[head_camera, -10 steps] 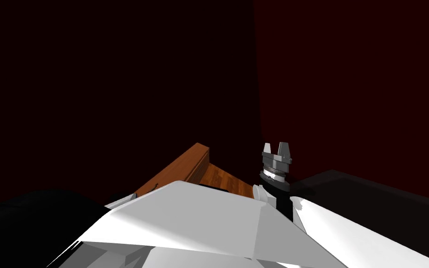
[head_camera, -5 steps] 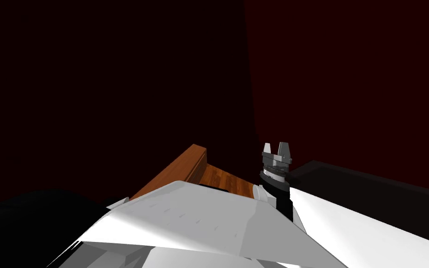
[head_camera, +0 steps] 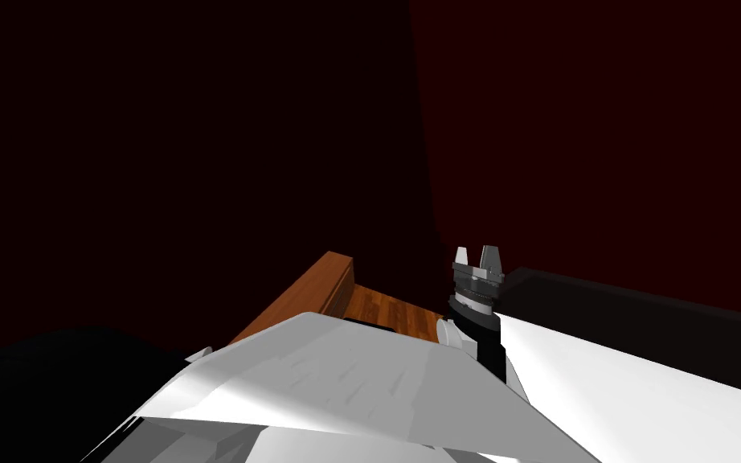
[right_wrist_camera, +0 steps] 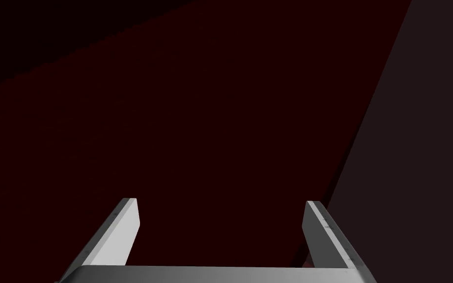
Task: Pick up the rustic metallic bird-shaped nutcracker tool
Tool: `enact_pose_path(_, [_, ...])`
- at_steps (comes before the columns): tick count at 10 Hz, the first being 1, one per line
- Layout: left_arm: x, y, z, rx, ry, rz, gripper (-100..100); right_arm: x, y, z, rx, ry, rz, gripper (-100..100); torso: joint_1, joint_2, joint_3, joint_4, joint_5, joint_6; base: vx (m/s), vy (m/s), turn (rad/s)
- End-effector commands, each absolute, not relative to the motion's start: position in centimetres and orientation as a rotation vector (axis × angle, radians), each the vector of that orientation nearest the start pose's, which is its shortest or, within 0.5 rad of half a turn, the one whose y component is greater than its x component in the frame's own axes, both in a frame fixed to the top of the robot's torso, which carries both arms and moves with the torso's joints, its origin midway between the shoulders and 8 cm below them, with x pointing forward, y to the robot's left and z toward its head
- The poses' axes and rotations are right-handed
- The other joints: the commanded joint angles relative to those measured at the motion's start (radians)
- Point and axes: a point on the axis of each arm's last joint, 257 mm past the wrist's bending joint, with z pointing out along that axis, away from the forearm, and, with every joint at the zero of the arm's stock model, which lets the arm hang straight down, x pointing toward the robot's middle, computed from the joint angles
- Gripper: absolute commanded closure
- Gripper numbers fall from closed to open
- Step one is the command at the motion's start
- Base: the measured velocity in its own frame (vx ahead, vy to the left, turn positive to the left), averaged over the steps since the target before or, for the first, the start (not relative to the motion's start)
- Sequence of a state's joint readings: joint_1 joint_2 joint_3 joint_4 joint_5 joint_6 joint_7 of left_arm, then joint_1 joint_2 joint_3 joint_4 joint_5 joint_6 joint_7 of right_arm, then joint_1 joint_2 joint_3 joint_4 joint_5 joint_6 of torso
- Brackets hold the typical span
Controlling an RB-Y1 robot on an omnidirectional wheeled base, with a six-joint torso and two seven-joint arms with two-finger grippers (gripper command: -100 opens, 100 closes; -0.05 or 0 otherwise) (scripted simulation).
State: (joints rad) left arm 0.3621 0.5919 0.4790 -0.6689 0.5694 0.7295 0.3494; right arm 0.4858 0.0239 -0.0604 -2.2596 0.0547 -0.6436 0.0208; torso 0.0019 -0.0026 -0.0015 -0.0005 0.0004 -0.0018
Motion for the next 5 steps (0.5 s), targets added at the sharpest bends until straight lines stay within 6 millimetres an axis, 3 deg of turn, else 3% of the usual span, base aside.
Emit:
enact_pose_path(1, [-7.5, 63.5, -55.5, -2.864, 0.391, 0.318, -100, 32.1, -28.6, 4.6, 0.513, 0.538, 1.223, 0, 0.000, 0.000, 0.000, 0.000, 0.000, 0.000, 0.005, 0.015, 0.027])
enact_pose_path(3, [-9.9, 61.8, -55.7, -2.948, 0.258, 0.374, -100, 32.1, -28.6, 4.6, 0.513, 0.538, 1.223, 0, -0.001, 0.000, 0.000, 0.000, 0.000, 0.001, 0.019, 0.025, -0.238])
enact_pose_path(5, [-10.8, 61.1, -55.7, -2.983, 0.199, 0.396, -100, 32.1, -28.6, 4.6, 0.513, 0.538, 1.223, 0, 0.001, 0.000, 0.000, 0.000, 0.000, 0.000, 0.020, 0.039, -0.105])
